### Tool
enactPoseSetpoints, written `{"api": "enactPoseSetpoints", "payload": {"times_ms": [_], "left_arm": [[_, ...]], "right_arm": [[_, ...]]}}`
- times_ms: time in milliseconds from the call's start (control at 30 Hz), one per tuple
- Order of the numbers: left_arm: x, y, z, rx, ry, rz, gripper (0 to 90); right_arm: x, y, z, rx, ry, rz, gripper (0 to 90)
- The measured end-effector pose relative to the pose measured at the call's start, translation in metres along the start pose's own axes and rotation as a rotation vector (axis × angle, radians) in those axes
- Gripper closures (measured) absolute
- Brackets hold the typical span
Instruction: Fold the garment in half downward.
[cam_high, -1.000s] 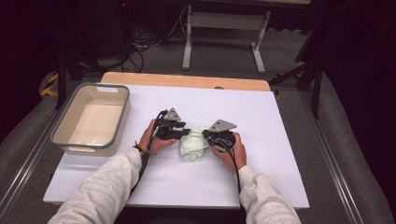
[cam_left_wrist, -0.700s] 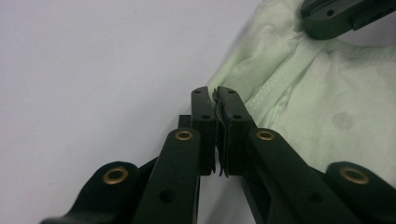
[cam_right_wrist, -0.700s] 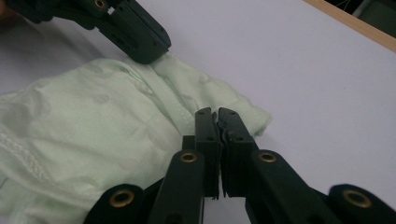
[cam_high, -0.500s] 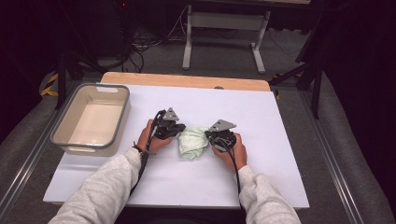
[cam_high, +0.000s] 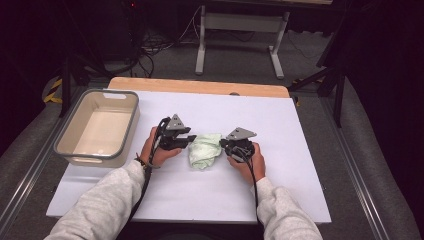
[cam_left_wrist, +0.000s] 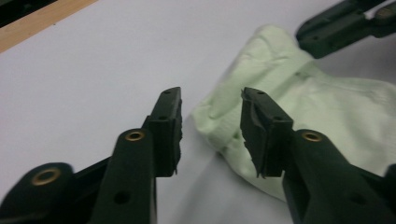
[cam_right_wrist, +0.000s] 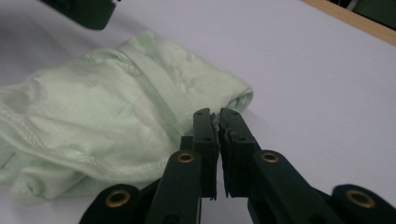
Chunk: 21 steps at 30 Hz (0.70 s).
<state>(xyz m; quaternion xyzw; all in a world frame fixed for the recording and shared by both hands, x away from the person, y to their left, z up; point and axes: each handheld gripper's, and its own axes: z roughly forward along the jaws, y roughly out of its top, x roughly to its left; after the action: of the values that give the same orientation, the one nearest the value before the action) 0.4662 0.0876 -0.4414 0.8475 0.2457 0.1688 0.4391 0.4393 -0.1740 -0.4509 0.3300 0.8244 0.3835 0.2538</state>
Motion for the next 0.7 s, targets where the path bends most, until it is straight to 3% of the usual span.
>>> {"api": "enactPoseSetpoints", "payload": {"times_ms": [200, 233, 267, 367, 533, 700], "left_arm": [[-0.028, -0.01, -0.009, 0.037, -0.102, 0.114, 67.1], [-0.028, -0.01, -0.009, 0.037, -0.102, 0.114, 68.2], [-0.036, -0.015, -0.009, 0.063, -0.124, 0.147, 70.0], [-0.047, -0.019, -0.007, 0.097, -0.135, 0.189, 72.5], [-0.058, -0.024, -0.005, 0.132, -0.165, 0.252, 76.6], [-0.061, -0.03, -0.008, 0.134, -0.162, 0.245, 76.5]], "right_arm": [[0.007, 0.006, -0.013, -0.067, 0.015, -0.025, 85.4], [0.008, 0.007, -0.015, -0.078, 0.025, -0.03, 86.5], [0.01, 0.007, -0.015, -0.083, 0.048, -0.035, 87.1], [0.017, 0.006, -0.013, -0.058, 0.092, -0.054, 88.3], [0.027, -0.003, 0.001, 0.059, 0.128, -0.113, 88.6], [0.026, -0.007, 0.0, 0.085, 0.123, -0.114, 87.8]]}}
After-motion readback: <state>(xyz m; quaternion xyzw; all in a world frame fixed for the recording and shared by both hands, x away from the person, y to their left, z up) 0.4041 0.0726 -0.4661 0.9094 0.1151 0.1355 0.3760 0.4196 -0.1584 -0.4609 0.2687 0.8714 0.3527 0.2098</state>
